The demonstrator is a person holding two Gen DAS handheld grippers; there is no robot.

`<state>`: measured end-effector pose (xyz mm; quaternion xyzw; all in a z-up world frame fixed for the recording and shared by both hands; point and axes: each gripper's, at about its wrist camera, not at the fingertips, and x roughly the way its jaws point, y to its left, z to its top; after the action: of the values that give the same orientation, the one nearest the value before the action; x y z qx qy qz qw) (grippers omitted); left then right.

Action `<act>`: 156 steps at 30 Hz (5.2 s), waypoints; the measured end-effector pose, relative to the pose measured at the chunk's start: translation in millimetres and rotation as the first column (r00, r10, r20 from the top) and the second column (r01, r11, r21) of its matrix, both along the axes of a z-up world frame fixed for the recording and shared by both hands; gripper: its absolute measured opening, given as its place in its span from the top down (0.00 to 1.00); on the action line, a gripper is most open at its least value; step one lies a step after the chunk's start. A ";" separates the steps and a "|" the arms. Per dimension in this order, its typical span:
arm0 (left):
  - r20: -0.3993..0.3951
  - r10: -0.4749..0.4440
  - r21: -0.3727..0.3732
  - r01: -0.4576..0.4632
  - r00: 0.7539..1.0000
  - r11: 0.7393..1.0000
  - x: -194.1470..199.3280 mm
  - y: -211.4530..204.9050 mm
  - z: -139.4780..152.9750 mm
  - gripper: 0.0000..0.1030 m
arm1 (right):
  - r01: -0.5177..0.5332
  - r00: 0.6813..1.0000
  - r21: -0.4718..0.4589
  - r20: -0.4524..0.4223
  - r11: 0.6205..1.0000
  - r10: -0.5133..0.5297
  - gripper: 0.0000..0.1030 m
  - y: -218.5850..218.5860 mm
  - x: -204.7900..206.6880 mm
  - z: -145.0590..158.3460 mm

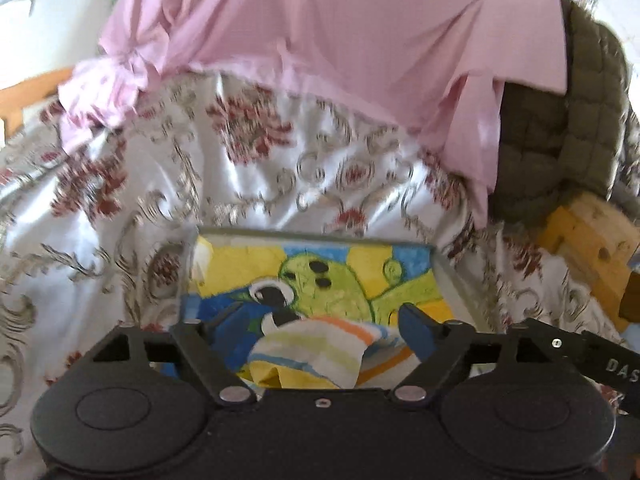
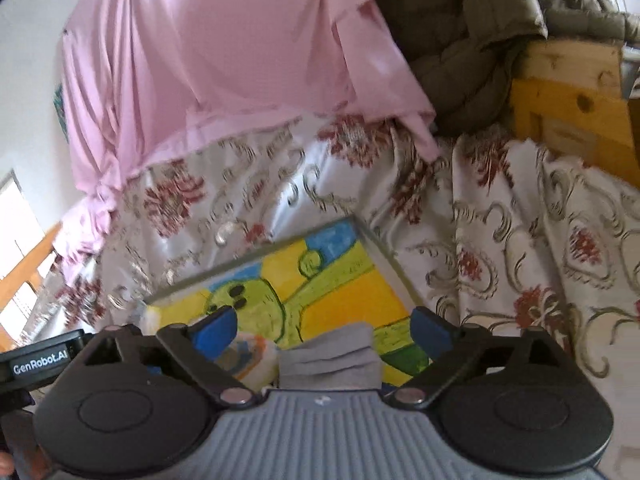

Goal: Organize soft objects
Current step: 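Lower the sock and mask onto the tray and open both tools, then withdraw both tools from the tray back toward the pile, then reach the left tool to the orange cup while the right tool reaches a white cloth, then grasp the orange silicone cup with the left tool while the right tool grasps the white cloth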

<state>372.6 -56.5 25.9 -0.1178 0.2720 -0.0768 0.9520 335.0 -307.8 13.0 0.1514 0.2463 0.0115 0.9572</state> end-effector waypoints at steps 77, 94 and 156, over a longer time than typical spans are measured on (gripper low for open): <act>-0.015 -0.080 0.331 0.080 0.997 0.940 -275.6 27.1 -51.1 0.01 | -0.140 0.916 -0.180 -0.397 0.974 0.059 0.00 71.4 -231.8 -49.1; -0.010 -0.137 0.419 0.129 0.990 0.899 -217.4 11.7 -61.1 0.01 | -0.157 0.933 -0.199 -0.351 0.967 0.079 0.00 55.2 -165.2 -62.4; -0.418 -0.798 0.231 0.900 0.434 0.369 -13.1 -78.5 -97.0 0.70 | -0.102 0.866 0.053 -0.486 0.993 0.115 0.45 28.0 -111.2 -102.8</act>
<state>359.5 -135.0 -71.1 0.2413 0.4130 -0.4838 0.7329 223.8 -279.8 -89.8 0.1474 0.4877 0.0298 0.8600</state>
